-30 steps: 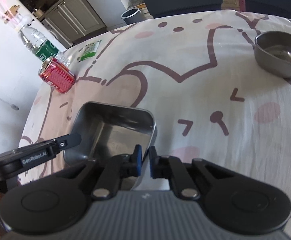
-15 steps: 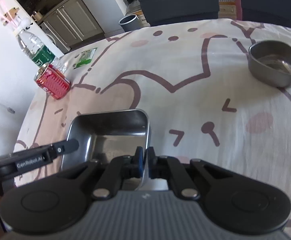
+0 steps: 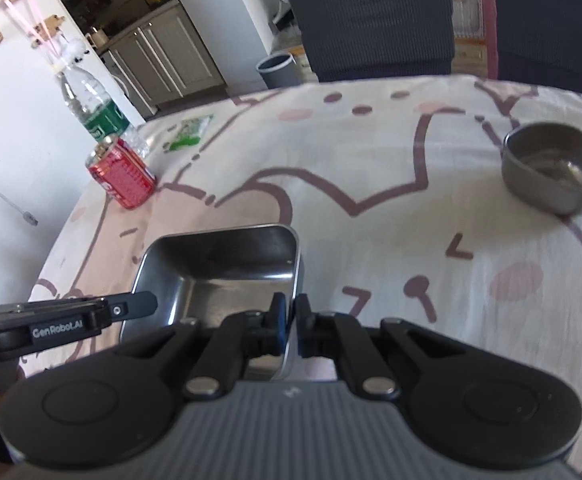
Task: Organize plates and bowls
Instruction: 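Lift the steel tray and carry it toward the stacked plates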
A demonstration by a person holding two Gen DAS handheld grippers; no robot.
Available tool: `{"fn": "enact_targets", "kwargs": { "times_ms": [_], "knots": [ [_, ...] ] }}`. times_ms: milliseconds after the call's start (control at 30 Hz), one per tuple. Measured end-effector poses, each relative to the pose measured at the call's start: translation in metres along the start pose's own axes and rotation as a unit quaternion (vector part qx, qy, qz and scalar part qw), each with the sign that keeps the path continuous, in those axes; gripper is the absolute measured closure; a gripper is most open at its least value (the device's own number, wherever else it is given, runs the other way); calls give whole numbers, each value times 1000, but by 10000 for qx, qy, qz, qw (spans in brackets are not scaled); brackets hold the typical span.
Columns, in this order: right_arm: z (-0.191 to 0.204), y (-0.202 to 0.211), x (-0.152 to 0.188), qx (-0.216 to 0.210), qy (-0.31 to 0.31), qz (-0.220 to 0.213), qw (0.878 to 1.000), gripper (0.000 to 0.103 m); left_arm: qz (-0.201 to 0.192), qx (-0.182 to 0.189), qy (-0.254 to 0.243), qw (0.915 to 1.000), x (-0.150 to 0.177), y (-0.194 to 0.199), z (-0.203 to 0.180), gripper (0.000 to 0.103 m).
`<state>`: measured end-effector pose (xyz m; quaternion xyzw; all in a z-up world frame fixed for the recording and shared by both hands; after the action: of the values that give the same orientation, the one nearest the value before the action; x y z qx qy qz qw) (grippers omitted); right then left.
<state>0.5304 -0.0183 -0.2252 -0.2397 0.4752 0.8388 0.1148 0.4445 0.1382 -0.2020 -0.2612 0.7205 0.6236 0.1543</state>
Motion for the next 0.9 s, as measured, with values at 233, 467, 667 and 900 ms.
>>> {"fn": "enact_targets", "kwargs": {
  "times_ms": [233,467,667,900],
  "knots": [
    [-5,45,-6,-144,-75,-349,9993,97,-424,297,3,9987,-7,45,-31,98],
    [-25,114,-3,-160,-214,-725,9970,97,-782,750,-237,9938,0,93,-84,95],
    [-49,176,10,-74,-371,-1044,9938,97,-934,1120,-404,9885,13,125,-134,94],
    [-74,234,29,151,-559,-1390,9886,97,-959,1474,-711,9818,33,146,-188,94]
  ]
}}
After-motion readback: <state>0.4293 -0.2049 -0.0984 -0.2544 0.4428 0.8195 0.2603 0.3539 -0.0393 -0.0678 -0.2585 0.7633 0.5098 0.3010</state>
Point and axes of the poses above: each gripper's, at about its wrist camera, not at the fingertips, and y roughly against the way its jaws point, z to its left, x to its underside, the point moved 10 cm from there along -y, roughly the way its jaws point, and after that the axes turned 7 degrees about -x, right-handed, at the moved point
